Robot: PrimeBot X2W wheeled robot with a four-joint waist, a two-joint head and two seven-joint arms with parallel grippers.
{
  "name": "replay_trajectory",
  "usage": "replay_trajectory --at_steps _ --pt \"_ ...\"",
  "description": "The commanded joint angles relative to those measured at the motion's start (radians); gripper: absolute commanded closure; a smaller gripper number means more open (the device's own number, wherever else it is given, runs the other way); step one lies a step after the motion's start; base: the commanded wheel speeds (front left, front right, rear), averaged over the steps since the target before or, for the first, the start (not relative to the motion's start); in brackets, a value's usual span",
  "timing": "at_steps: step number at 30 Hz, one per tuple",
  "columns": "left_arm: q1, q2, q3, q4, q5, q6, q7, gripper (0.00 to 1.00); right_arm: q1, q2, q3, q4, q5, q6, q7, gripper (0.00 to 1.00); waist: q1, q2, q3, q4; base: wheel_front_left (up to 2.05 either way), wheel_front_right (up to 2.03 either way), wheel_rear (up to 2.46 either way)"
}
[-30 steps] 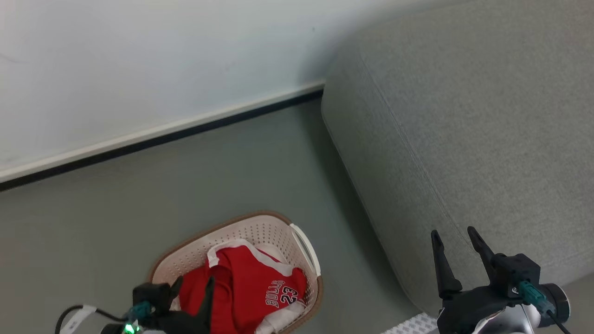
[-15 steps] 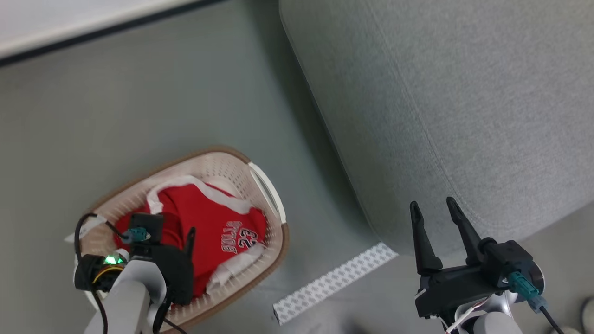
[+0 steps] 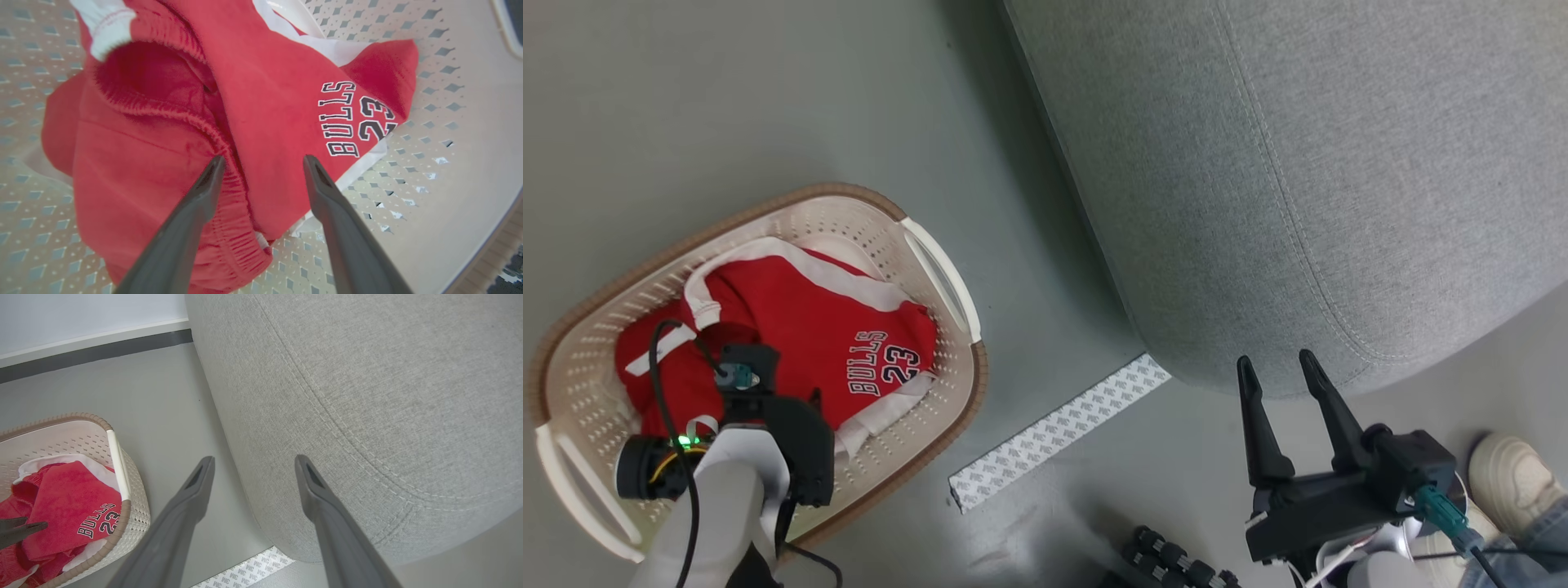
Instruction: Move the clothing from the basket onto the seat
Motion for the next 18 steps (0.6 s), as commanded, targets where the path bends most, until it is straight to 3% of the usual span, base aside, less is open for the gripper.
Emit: replay_trajectory --at_steps 1,9,11,18 --pt "-0.022 0.014 -0.009 0.025 0.013 0.012 0.006 0.0 0.019 0.005 -0.005 -0.003 0.014 0.0 -0.008 0.0 -0.0002 -0.0003 0.03 -0.015 0.0 0.0 0.0" --pt "-0.067 0.027 -0.029 0.094 0.028 0.029 0.002 0.0 0.043 0.005 -0.001 -0.004 0.037 0.0 -0.014 0.0 -0.0002 -0.0003 0.043 -0.014 0.0 0.0 0.0" --pt "-0.076 0.027 -0.036 0.111 0.03 0.022 -0.007 1.0 0.048 0.004 0.0 -0.008 0.045 0.0 -0.017 0.0 -0.0002 -0.0003 0.045 -0.014 0.0 0.0 0.0" --pt "-0.112 0.025 -0.045 0.167 0.015 0.009 -0.049 1.0 0.025 0.004 0.022 0.012 0.052 0.0 -0.02 0.0 -0.0002 -0.0003 0.03 -0.025 0.0 0.0 0.0"
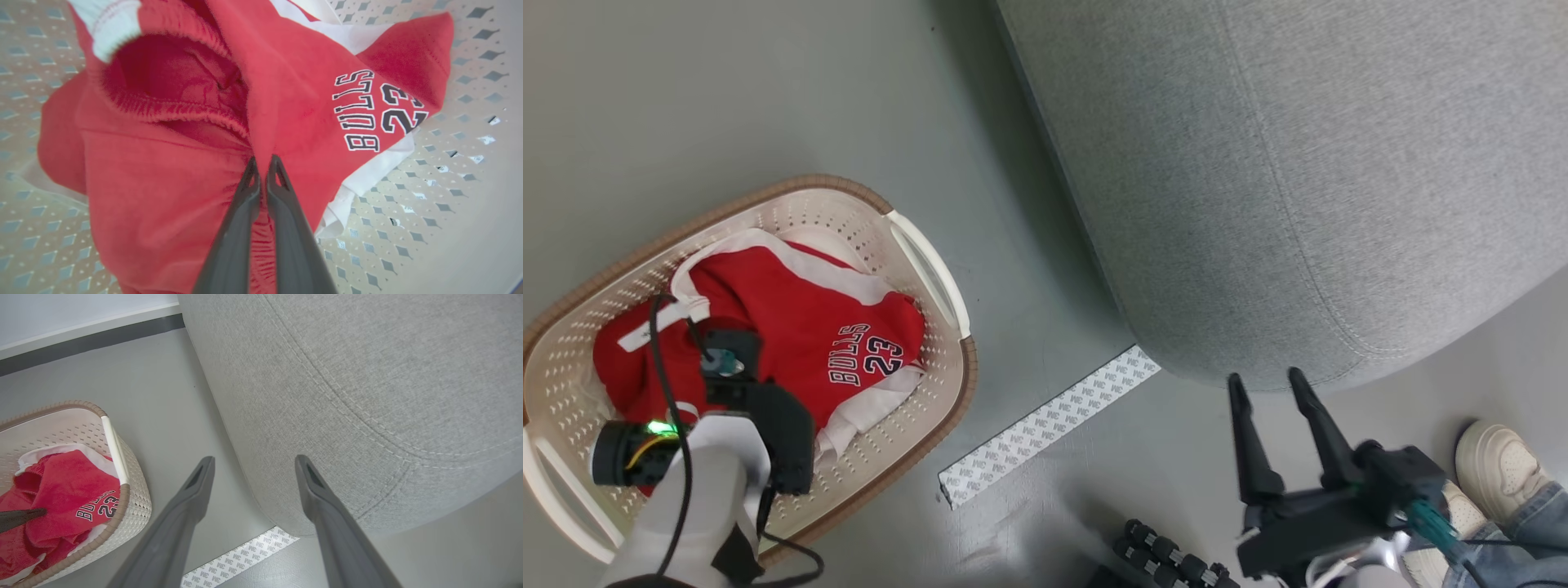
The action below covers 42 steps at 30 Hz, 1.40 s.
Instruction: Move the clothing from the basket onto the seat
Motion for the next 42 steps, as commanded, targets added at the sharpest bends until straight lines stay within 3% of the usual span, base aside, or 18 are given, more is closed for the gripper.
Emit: replay_trajectory --at_steps 1,4,10,17,25,30,42 --pt "-0.009 0.012 0.002 0.009 -0.008 0.001 -0.013 1.0 -0.02 0.004 0.011 0.009 0.002 0.0 -0.003 0.0 0.0 -0.0001 -0.012 -0.006 0.0 0.0 0.0" --pt "-0.006 0.014 0.003 0.009 -0.017 -0.011 -0.039 1.0 -0.057 0.004 0.046 0.03 -0.024 0.0 0.001 0.0 0.0 -0.0001 -0.041 -0.01 0.0 0.0 0.0" --pt "0.04 -0.032 -0.034 -0.047 -0.027 -0.09 -0.143 1.0 -0.1 0.003 0.057 0.058 -0.095 0.0 0.02 0.0 0.0 -0.0001 -0.167 0.057 0.0 0.0 0.0" --pt "0.116 -0.076 -0.078 -0.156 -0.048 -0.14 -0.195 1.0 -0.074 0.001 0.093 0.119 -0.143 0.0 0.091 0.0 0.0 -0.0001 -0.39 0.145 0.0 0.0 0.0" --pt "0.211 -0.09 -0.122 -0.342 -0.111 -0.133 -0.187 1.0 -0.007 -0.042 0.12 0.133 -0.159 0.0 0.17 0.0 0.0 -0.0001 -0.654 0.25 0.0 0.0 0.0" --pt "0.229 -0.091 -0.192 -0.505 -0.156 -0.128 -0.166 1.0 0.031 -0.055 0.129 0.095 -0.129 0.0 0.192 0.0 0.0 -0.0001 -0.759 0.305 0.0 0.0 0.0" --pt "0.182 -0.07 -0.254 -0.699 -0.15 -0.148 -0.167 1.0 0.009 -0.087 0.231 0.028 0.006 0.0 0.217 0.0 0.0 -0.0001 -0.84 0.366 0.0 0.0 0.0"
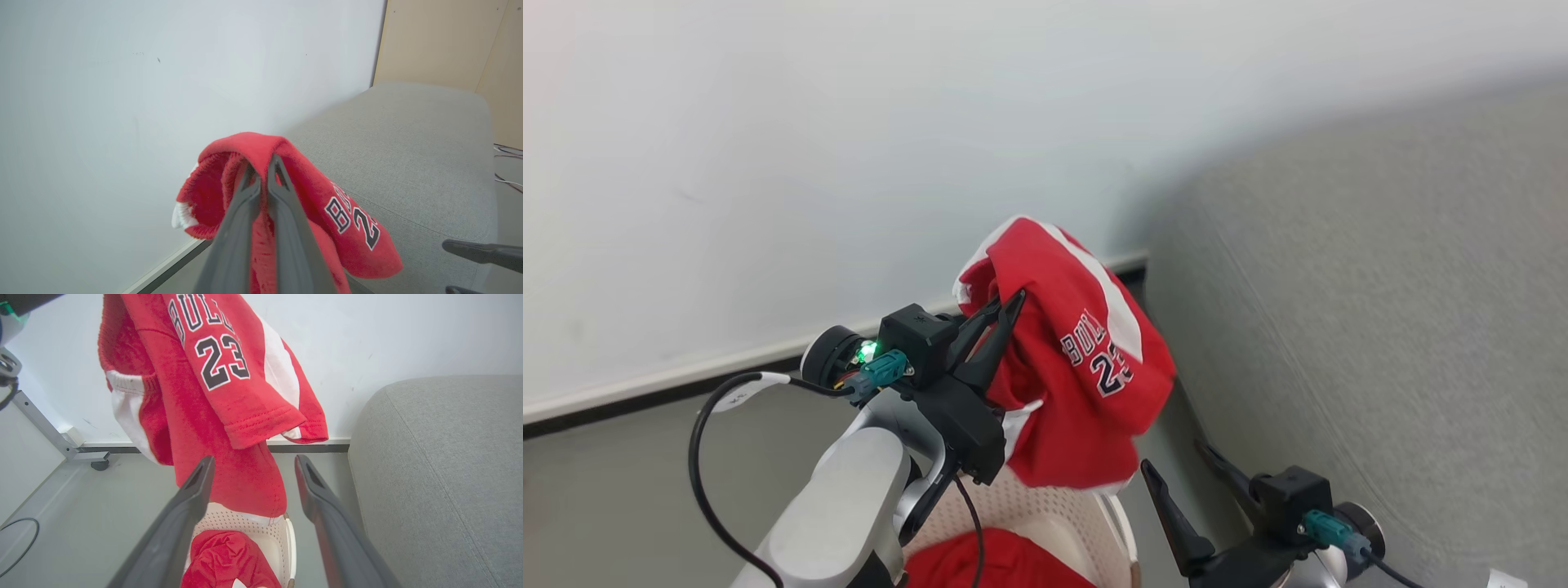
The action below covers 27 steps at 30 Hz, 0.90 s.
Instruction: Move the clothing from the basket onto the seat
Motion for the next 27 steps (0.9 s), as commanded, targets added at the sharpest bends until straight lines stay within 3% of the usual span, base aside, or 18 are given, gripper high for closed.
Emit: replay_trajectory --at_steps 1,12,27 --pt "0.005 0.004 -0.005 -0.009 -0.012 -0.004 -0.002 1.0 -0.007 -0.007 0.007 -0.004 0.01 0.0 0.001 0.0 0.0003 0.0002 -0.081 0.079 0.0 0.0 0.0" --pt "-0.012 0.037 -0.079 -0.063 -0.02 -0.047 0.038 1.0 -0.065 -0.036 0.055 -0.01 0.062 0.0 0.028 0.0 0.0003 0.0002 -0.109 0.107 0.0 0.0 0.0" --pt "-0.033 0.034 -0.233 -0.212 -0.154 -0.064 0.106 1.0 -0.129 -0.033 0.055 0.051 0.086 0.0 0.078 0.0 0.0003 0.0002 -0.131 0.162 0.0 0.0 0.0"
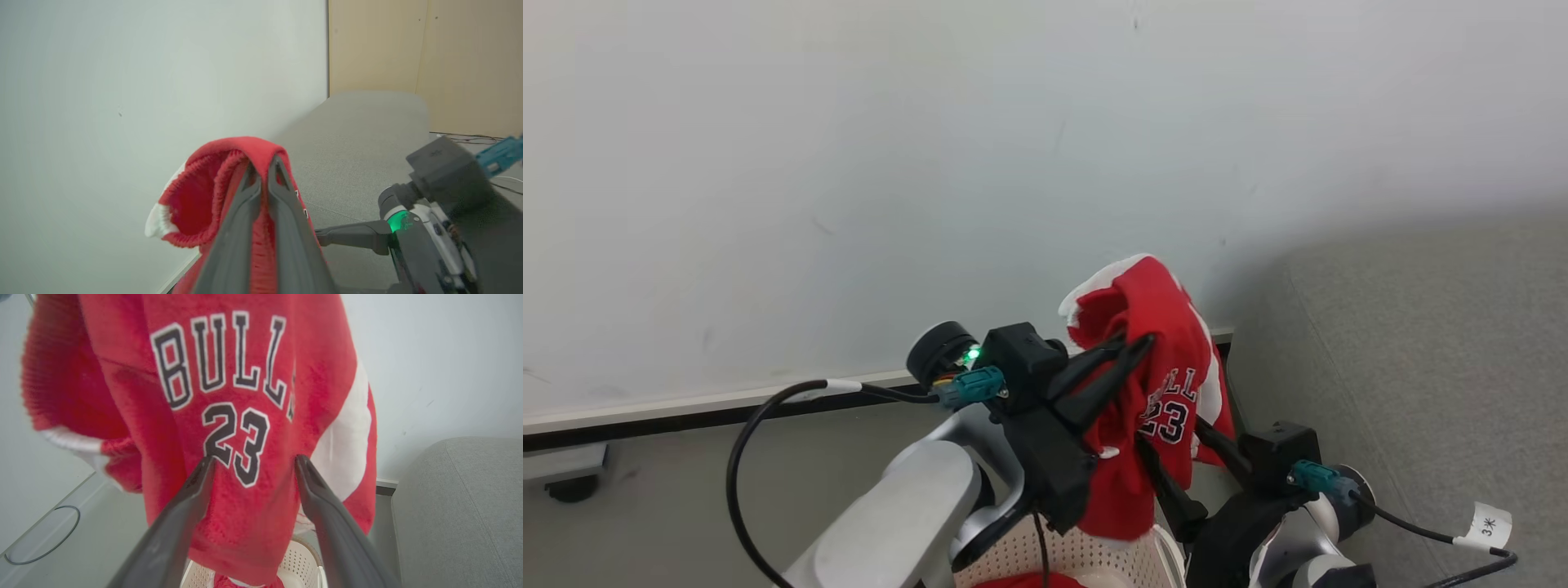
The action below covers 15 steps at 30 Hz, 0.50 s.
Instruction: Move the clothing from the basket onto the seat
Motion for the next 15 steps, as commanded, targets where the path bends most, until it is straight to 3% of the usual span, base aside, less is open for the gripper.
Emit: replay_trajectory --at_steps 1,6,13,14,15 --pt "-0.012 -0.001 -0.017 -0.037 -0.028 0.001 0.015 1.0 -0.013 0.004 -0.005 0.009 -0.005 0.0 0.005 0.0 -0.0001 0.0 -0.009 0.01 0.0 0.0 0.0" --pt "-0.018 0.009 -0.08 -0.146 -0.118 0.0 0.058 1.0 -0.023 0.022 -0.013 0.029 -0.006 0.0 -0.005 0.0 -0.0001 0.0 -0.019 0.021 0.0 0.0 0.0" --pt "-0.017 0.041 -0.118 -0.189 -0.16 0.0 0.064 1.0 -0.035 0.028 -0.008 0.034 -0.007 0.0 -0.014 0.0 -0.0001 0.0 -0.021 0.024 0.0 0.0 0.0" --pt "-0.015 0.046 -0.118 -0.184 -0.156 0.001 0.06 1.0 -0.036 0.028 -0.007 0.033 -0.007 0.0 -0.016 0.52 -0.0001 0.0 -0.02 0.023 0.0 0.0 0.0" --pt "-0.013 0.05 -0.117 -0.178 -0.15 0.005 0.057 1.0 -0.036 0.028 -0.005 0.033 -0.006 0.0 -0.017 0.69 -0.0001 0.0 -0.02 0.022 0.0 0.0 0.0"
